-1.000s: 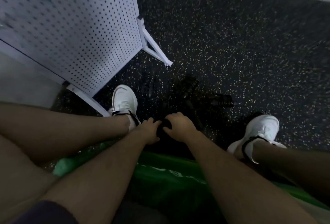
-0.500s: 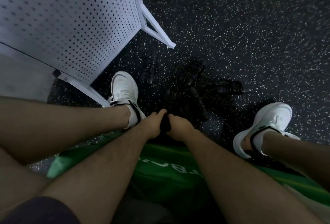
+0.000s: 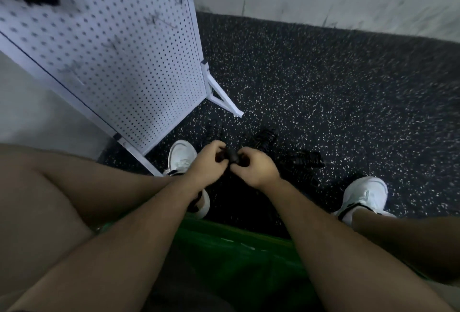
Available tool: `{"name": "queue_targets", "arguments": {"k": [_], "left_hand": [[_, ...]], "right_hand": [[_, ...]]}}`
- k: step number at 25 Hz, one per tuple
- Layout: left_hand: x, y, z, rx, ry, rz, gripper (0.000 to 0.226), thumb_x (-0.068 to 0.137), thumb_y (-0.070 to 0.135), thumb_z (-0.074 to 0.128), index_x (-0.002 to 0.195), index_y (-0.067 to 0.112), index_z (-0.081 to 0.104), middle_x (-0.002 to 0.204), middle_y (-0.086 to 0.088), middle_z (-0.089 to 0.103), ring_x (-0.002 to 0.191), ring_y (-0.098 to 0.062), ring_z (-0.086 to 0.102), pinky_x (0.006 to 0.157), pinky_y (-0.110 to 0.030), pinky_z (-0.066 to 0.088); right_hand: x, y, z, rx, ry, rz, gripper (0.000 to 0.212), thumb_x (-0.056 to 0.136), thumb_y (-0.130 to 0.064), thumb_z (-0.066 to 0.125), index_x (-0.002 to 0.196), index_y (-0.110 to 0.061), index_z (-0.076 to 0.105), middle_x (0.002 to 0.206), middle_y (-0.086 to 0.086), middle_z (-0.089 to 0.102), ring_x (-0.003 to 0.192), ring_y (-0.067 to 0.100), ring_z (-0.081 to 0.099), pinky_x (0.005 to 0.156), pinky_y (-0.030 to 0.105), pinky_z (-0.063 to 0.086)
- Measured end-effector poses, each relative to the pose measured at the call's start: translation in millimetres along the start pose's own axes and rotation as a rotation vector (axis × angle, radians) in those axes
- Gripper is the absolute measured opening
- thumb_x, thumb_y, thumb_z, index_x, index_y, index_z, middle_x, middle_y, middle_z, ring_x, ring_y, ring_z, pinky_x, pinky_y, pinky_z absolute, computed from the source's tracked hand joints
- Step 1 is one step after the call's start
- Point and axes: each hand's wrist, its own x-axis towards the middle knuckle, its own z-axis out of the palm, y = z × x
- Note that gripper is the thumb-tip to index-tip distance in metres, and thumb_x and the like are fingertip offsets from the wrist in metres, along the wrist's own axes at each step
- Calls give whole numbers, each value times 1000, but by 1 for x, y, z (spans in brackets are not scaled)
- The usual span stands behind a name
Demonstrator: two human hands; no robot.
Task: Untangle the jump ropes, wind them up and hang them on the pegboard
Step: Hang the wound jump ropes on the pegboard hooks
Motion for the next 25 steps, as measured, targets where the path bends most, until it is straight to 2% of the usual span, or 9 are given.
{"name": "queue_targets", "arguments": {"k": [3, 7, 10, 13, 16, 18, 20, 23, 25], "left_hand": [[3, 43, -38, -56, 211, 120, 38, 93, 10, 66, 130, 18, 59, 121, 2, 59, 109, -13, 58, 99, -24, 43], [2, 99, -114, -101, 358, 297, 39, 99, 19, 61, 137, 25, 54, 131, 1, 59, 119, -14, 57, 107, -38, 47], [-17, 144, -174, -114, 403, 422, 51, 102, 19, 59, 150, 26, 43, 141, 11, 47, 126, -3, 46, 106, -27, 45], [-39, 183, -220, -76, 466, 526, 60, 100, 28, 61, 154, 33, 35, 143, 20, 42, 127, 6, 45, 109, -28, 45], [-58, 207, -249, 24, 515, 600, 65, 98, 35, 64, 155, 35, 32, 148, 23, 37, 129, 20, 35, 113, -23, 36], [-64, 208, -257, 133, 585, 608, 69, 96, 44, 65, 155, 41, 30, 159, 23, 25, 141, 14, 23, 120, -26, 24], [-66, 202, -260, 135, 616, 549, 73, 92, 50, 66, 154, 50, 26, 161, 23, 17, 146, 7, 17, 122, -30, 20], [-63, 201, -261, -38, 584, 479, 77, 90, 49, 70, 150, 59, 24, 148, 15, 41, 134, 1, 42, 114, -32, 37], [-63, 205, -263, -169, 560, 439, 72, 91, 43, 72, 148, 56, 30, 128, 18, 56, 110, 13, 57, 103, -33, 49]], "right_hand": [[13, -49, -48, 72, 132, -93, 30, 79, -44, 71, 104, -29, 66, 99, -8, 69, 90, 13, 62, 78, 28, 47], [22, -133, -121, 174, 221, -275, 33, 81, -44, 72, 113, -37, 65, 101, -15, 69, 92, 7, 64, 86, 30, 52], [24, -192, -169, 267, 226, -397, 26, 81, -40, 73, 106, -37, 65, 94, -12, 69, 89, 8, 65, 88, 34, 53], [19, -240, -206, 377, 227, -473, 30, 84, -38, 75, 112, -34, 64, 99, -7, 70, 93, 10, 67, 91, 36, 54], [10, -266, -223, 626, 236, -507, 29, 87, -27, 77, 114, -27, 65, 99, -4, 69, 88, 7, 69, 78, 24, 54], [8, -273, -224, 792, 224, -514, 29, 88, -22, 77, 115, -23, 65, 94, -4, 69, 85, 8, 71, 70, 18, 52], [12, -279, -221, 924, 197, -488, 29, 89, -20, 77, 115, -22, 64, 92, -3, 72, 88, 14, 73, 70, 21, 54], [20, -290, -219, 1044, 176, -449, 32, 90, -18, 75, 118, -20, 62, 99, 2, 74, 96, 23, 74, 82, 36, 59], [25, -294, -217, 1099, 134, -437, 32, 91, -16, 73, 121, -18, 59, 107, 7, 74, 101, 29, 73, 87, 46, 59]]}}
